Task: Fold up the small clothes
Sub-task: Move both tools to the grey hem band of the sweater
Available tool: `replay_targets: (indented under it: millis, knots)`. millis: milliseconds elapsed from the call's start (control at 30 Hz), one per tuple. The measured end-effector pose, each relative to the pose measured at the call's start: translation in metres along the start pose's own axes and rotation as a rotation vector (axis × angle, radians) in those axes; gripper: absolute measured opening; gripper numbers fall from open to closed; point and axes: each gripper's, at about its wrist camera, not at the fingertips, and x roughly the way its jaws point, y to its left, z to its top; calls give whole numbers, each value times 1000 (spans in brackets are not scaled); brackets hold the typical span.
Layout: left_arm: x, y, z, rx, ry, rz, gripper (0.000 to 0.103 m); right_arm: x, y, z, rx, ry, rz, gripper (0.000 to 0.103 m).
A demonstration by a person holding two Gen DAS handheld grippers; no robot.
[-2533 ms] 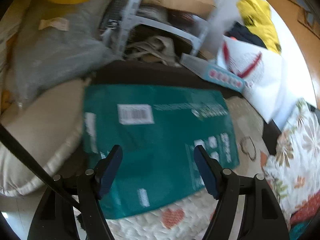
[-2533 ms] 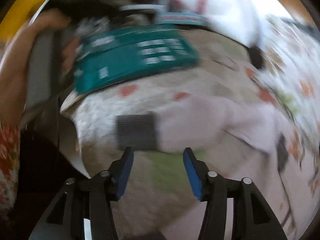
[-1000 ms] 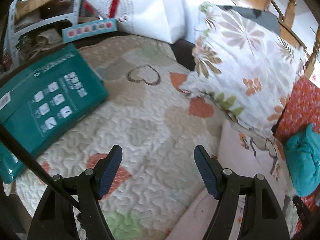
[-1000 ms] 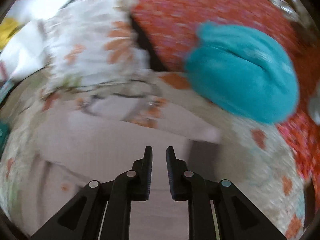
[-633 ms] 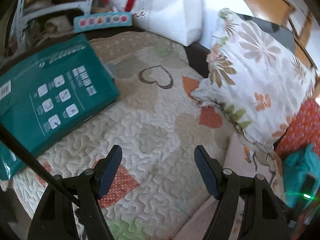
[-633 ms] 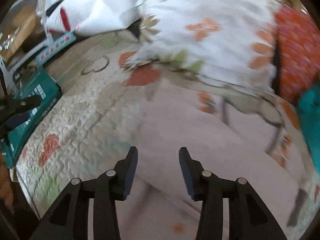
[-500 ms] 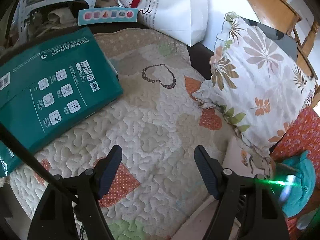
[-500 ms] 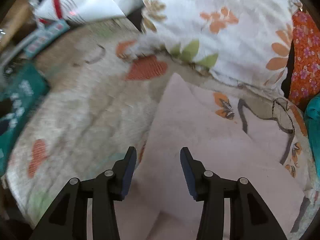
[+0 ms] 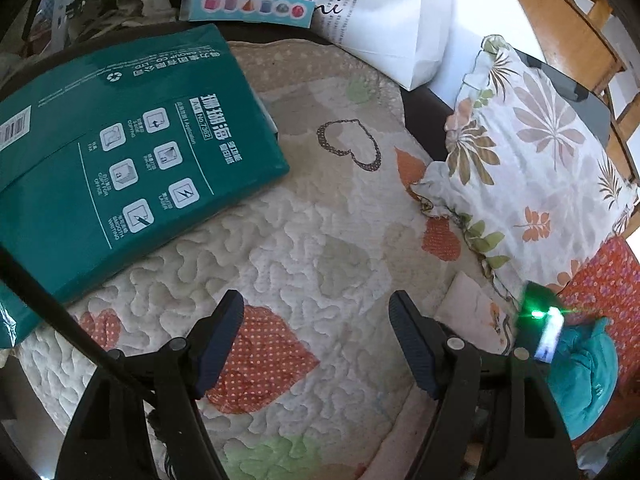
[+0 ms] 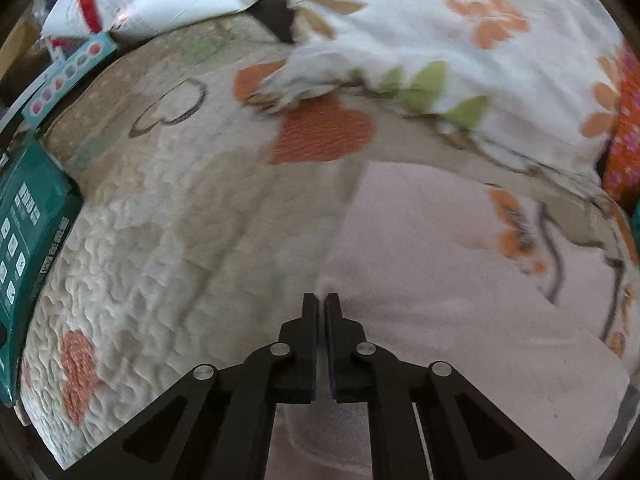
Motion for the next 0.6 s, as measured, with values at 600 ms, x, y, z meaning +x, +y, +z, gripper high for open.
replay_targets:
  millis: [600]
  knots:
    - [1,-41,-14,207,18,5,74,-114,-87,-66,83,-158,44,34]
